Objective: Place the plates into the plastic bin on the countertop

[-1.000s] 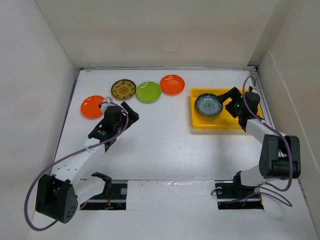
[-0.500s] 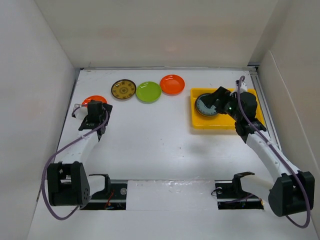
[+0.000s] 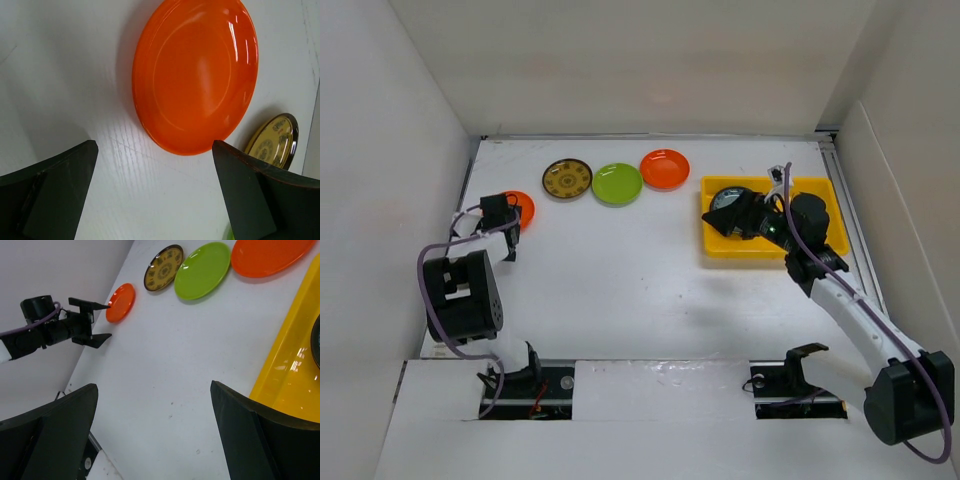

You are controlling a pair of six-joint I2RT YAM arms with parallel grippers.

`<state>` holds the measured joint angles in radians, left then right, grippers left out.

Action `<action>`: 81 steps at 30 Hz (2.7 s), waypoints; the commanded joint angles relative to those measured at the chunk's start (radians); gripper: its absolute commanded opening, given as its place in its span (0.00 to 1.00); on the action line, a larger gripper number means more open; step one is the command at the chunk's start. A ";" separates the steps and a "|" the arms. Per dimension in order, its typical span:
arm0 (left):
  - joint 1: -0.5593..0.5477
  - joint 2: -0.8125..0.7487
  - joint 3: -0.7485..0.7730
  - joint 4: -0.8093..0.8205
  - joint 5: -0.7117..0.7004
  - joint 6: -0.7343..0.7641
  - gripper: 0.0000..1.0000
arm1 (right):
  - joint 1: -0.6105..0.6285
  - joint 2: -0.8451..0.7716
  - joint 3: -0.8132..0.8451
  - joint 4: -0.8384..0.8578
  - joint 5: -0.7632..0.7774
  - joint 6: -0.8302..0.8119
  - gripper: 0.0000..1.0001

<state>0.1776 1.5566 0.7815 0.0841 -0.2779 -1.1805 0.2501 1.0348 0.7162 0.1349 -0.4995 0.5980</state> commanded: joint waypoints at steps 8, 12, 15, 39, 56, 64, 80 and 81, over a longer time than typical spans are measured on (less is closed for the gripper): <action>0.057 0.157 0.142 -0.066 0.009 -0.005 0.81 | -0.015 -0.032 0.002 0.095 -0.057 -0.020 1.00; 0.077 0.180 0.165 -0.076 0.020 -0.005 0.60 | -0.025 -0.032 0.011 0.095 -0.068 -0.009 0.99; 0.077 0.201 0.192 -0.099 0.020 0.004 0.41 | -0.025 -0.032 0.020 0.095 -0.092 0.000 0.99; -0.113 -0.538 -0.159 -0.027 0.150 0.291 0.00 | -0.002 0.024 0.072 0.106 -0.163 -0.027 0.96; -0.348 -0.547 -0.128 0.180 0.839 0.469 0.00 | 0.201 0.468 0.325 0.290 -0.180 0.028 0.93; -0.348 -0.556 -0.108 0.177 0.898 0.460 0.00 | 0.239 0.459 0.287 0.290 -0.077 0.016 0.91; -0.348 -0.579 -0.044 0.001 0.682 0.473 0.96 | 0.160 0.409 0.234 0.174 0.149 0.074 0.00; -0.348 -0.579 -0.044 -0.024 0.618 0.482 1.00 | 0.120 0.389 0.207 0.173 0.215 0.085 0.00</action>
<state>-0.1741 1.0145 0.6849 0.1272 0.4721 -0.7200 0.4732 1.5219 0.9604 0.3138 -0.4637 0.6422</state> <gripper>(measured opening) 0.976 0.109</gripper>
